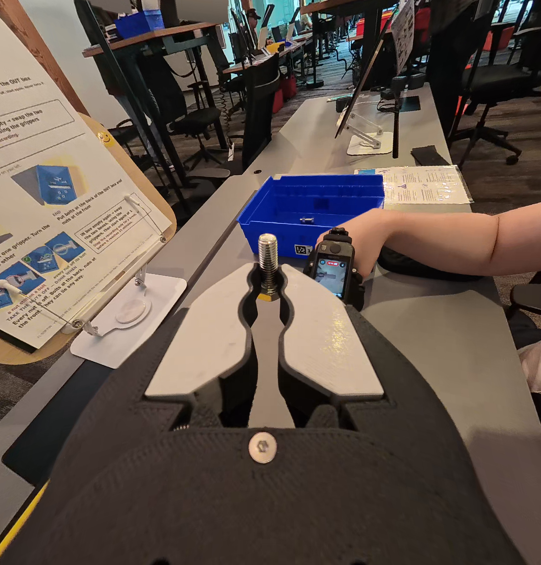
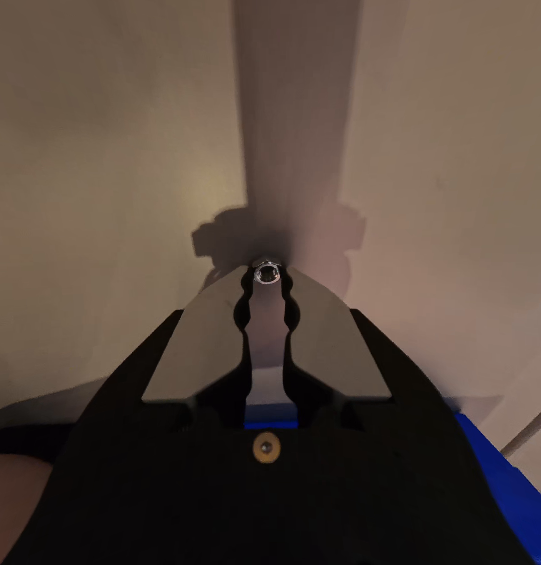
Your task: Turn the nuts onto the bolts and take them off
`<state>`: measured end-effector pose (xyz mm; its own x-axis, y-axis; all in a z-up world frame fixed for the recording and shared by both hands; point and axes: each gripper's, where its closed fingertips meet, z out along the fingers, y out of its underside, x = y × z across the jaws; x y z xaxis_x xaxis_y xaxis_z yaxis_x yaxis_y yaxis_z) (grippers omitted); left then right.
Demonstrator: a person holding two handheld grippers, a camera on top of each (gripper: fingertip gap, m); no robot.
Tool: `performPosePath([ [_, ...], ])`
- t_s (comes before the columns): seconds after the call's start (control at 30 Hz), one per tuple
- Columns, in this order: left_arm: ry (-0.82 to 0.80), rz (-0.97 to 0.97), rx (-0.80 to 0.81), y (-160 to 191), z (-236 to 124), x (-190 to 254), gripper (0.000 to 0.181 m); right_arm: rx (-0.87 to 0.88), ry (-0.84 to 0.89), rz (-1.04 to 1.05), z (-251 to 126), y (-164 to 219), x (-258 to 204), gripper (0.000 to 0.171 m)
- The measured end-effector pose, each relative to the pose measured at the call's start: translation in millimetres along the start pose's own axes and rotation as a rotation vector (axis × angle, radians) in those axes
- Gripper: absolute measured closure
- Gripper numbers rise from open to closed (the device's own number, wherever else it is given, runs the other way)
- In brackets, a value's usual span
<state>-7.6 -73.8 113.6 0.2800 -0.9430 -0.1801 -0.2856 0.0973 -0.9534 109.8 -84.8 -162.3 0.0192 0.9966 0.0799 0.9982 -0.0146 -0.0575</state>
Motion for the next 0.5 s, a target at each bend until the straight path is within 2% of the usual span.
performPosePath([
  [0.17, 0.033, -0.008, -0.017, 3.2, 7.6, 4.3, 0.172, 0.070, -0.046, 0.023, 0.3, -3.9, -1.0, 0.152],
  [0.23, 0.039, -0.005, -0.025, 3.9, 9.0, 5.8, 0.172, 0.111, -0.061, 0.020, -1.1, -4.7, -0.5, 0.143],
  [0.4, 0.055, -0.001, -0.011, 1.0, 7.9, 8.7, 0.172, 0.262, -0.090, -0.058, -13.2, -11.6, -4.3, 0.147],
  [0.5, 0.059, -0.001, -0.007, 0.6, 7.3, 9.0, 0.172, 0.249, -0.076, -0.126, -8.8, -7.4, -5.8, 0.149],
])
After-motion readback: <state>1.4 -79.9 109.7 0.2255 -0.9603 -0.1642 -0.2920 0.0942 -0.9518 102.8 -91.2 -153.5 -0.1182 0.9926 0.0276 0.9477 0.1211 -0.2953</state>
